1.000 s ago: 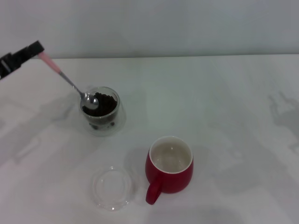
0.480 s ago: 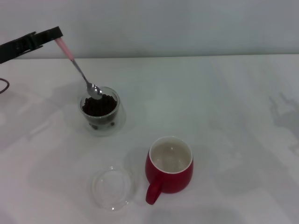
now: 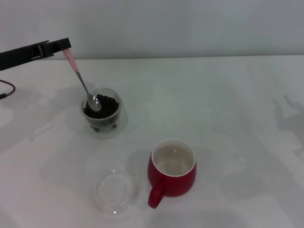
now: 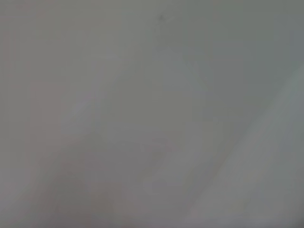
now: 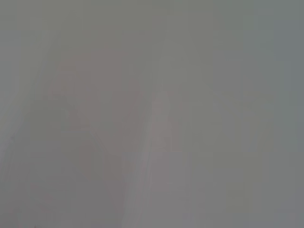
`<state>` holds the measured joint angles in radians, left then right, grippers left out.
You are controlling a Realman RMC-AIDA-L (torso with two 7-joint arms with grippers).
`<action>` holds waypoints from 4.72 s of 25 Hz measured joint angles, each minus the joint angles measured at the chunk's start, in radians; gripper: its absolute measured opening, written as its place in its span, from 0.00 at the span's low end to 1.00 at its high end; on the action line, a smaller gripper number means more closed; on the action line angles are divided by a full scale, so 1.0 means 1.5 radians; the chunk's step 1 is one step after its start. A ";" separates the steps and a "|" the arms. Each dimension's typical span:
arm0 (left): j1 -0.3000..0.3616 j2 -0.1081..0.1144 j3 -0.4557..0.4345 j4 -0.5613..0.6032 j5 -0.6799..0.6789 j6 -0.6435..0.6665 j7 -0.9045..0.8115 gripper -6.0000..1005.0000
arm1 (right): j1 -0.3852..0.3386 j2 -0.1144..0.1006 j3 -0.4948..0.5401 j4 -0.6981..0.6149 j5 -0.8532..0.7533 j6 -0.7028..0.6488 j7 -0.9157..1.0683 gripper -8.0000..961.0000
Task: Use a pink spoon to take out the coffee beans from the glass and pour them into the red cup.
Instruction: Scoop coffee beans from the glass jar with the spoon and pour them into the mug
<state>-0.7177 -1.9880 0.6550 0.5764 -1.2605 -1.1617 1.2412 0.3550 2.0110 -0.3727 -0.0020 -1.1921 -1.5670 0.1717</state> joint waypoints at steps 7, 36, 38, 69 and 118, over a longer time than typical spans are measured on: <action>0.002 -0.007 0.002 -0.003 0.004 0.011 0.001 0.13 | -0.002 0.000 0.000 0.001 0.000 0.002 0.000 0.34; 0.031 -0.054 -0.005 -0.054 -0.049 0.071 -0.058 0.13 | -0.003 -0.001 0.000 0.010 -0.001 0.017 0.000 0.34; 0.035 -0.055 -0.005 -0.064 -0.061 0.074 -0.062 0.13 | -0.005 -0.001 0.000 0.010 -0.001 0.017 -0.001 0.34; 0.131 -0.053 -0.005 -0.135 -0.234 0.022 -0.091 0.13 | -0.005 -0.002 0.000 0.005 -0.001 0.017 -0.001 0.35; 0.056 -0.052 0.170 -0.144 -0.224 -0.126 -0.019 0.13 | 0.003 -0.001 -0.001 0.012 -0.003 0.021 -0.001 0.36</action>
<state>-0.6340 -2.0657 0.9093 0.3609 -1.5959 -1.3509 1.2124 0.3589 2.0102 -0.3743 0.0162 -1.1965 -1.5348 0.1703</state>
